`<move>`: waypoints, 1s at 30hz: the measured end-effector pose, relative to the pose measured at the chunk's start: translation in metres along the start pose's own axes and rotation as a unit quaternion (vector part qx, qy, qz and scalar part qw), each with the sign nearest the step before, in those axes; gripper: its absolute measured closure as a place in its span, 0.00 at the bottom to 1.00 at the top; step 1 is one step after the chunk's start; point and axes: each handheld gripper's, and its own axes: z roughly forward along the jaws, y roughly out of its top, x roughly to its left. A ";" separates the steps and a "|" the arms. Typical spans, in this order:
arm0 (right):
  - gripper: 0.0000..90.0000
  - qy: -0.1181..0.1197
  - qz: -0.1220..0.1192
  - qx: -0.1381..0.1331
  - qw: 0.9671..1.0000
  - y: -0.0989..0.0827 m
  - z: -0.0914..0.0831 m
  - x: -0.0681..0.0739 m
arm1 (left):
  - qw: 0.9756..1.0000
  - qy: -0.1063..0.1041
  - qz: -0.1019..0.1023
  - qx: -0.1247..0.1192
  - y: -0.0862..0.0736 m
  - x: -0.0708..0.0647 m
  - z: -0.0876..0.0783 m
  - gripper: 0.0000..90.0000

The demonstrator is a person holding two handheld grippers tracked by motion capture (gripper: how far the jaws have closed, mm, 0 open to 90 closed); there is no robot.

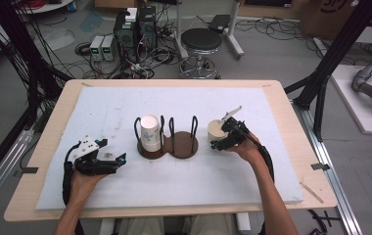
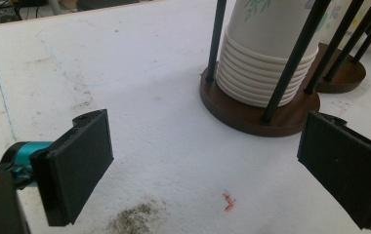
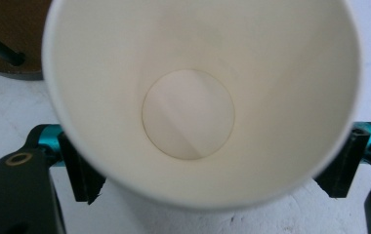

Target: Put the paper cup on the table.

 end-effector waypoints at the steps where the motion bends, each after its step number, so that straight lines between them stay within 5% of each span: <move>1: 0.19 0.000 0.000 0.000 1.000 0.000 0.000 0.000 | 1.000 0.000 -0.001 0.000 0.000 0.000 0.000 0.07; 13: 0.19 -0.005 0.031 -0.063 0.998 -0.031 -0.020 0.006 | 1.000 0.000 -0.002 0.000 0.000 0.000 0.000 0.07; 23: 0.19 -0.017 0.064 -0.154 0.986 -0.076 -0.038 0.022 | 1.000 0.003 -0.004 -0.005 0.000 0.000 -0.001 0.07; 30: 0.19 -0.030 0.071 -0.211 0.974 -0.093 -0.040 0.026 | 1.000 0.004 -0.001 -0.008 -0.001 0.000 -0.002 0.07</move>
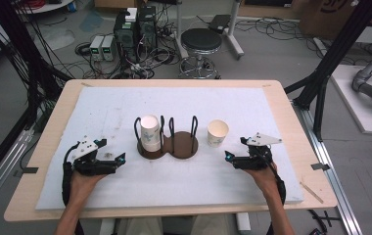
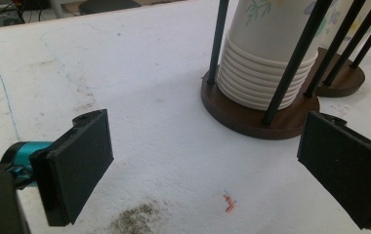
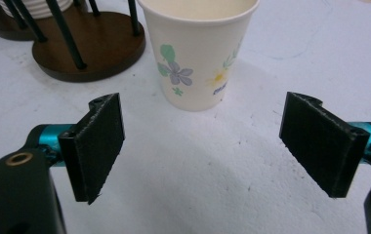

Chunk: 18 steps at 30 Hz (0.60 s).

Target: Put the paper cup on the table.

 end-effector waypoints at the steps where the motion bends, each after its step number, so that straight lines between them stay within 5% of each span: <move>1: 0.19 0.002 0.002 -0.004 1.000 -0.001 0.000 0.000 | 1.000 0.001 0.000 0.000 0.000 0.000 0.000 0.07; 18: 0.19 -0.018 0.011 -0.028 0.999 -0.020 0.002 0.000 | 1.000 0.004 0.000 -0.001 0.000 0.000 0.000 0.07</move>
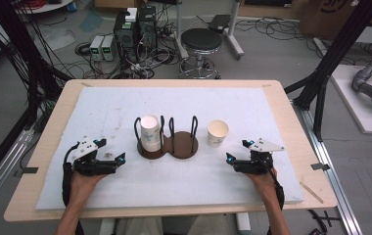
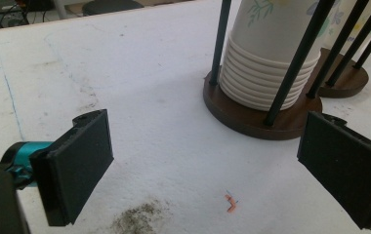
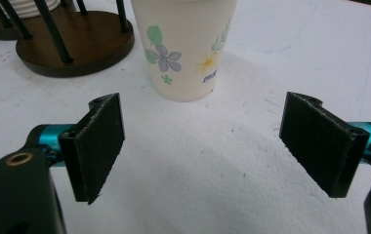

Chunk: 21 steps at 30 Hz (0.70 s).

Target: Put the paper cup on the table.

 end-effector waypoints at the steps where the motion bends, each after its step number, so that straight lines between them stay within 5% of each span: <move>1: 0.19 -0.004 0.001 0.000 1.000 0.000 0.000 0.001 | 1.000 0.000 0.001 0.000 0.000 0.000 0.000 0.07; 12: 0.19 -0.002 0.028 -0.013 1.000 -0.003 -0.004 -0.003 | 1.000 0.000 0.004 -0.012 -0.001 -0.001 -0.002 0.07; 21: 0.19 -0.013 0.019 -0.010 1.000 -0.003 -0.004 -0.001 | 1.000 0.001 0.005 -0.006 -0.001 -0.002 -0.001 0.07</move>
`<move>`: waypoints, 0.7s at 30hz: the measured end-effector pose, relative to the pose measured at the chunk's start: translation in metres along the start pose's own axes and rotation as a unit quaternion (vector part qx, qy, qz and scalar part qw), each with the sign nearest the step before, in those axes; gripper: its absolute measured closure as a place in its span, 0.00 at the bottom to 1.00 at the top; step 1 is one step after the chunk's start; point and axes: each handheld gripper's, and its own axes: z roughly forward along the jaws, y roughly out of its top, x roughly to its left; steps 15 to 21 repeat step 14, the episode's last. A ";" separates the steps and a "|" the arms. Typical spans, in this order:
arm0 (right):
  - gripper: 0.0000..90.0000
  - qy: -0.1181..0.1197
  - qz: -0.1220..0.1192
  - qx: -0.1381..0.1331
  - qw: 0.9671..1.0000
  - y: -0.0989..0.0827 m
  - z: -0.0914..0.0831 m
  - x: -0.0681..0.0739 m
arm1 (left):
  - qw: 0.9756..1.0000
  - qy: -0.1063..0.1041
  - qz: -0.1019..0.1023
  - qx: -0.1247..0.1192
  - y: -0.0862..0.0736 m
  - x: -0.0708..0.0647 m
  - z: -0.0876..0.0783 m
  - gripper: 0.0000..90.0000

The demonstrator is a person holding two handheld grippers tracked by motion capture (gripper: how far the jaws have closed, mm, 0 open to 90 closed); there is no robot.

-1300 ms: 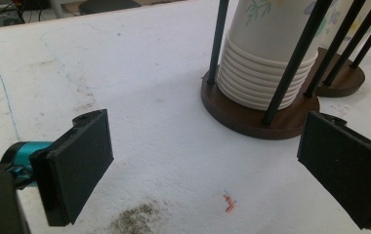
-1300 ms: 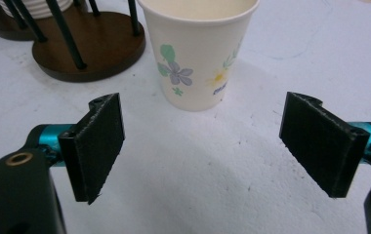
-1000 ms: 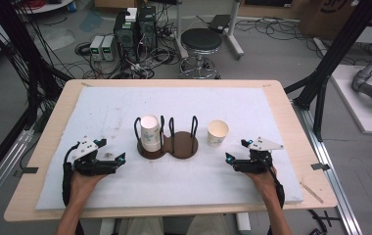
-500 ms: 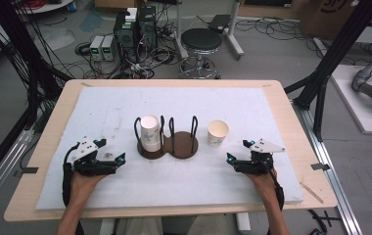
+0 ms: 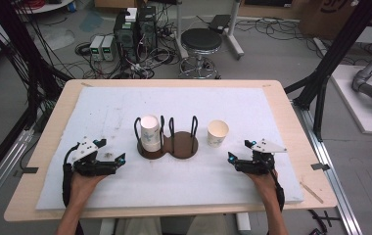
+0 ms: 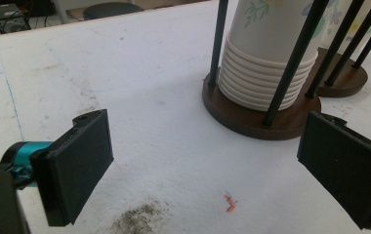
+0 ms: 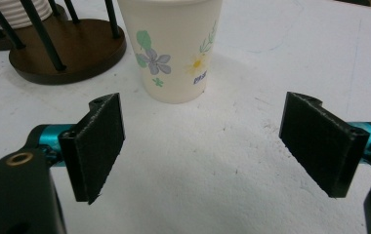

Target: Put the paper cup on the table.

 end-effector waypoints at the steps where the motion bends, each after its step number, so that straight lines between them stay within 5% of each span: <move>1: 0.19 -0.001 0.002 0.001 1.000 0.000 0.000 0.000 | 1.000 0.000 0.003 0.002 0.000 0.000 0.000 0.07; 21: 0.19 0.000 0.003 0.006 1.000 0.000 0.001 -0.001 | 1.000 0.001 0.003 0.002 0.000 0.000 0.000 0.07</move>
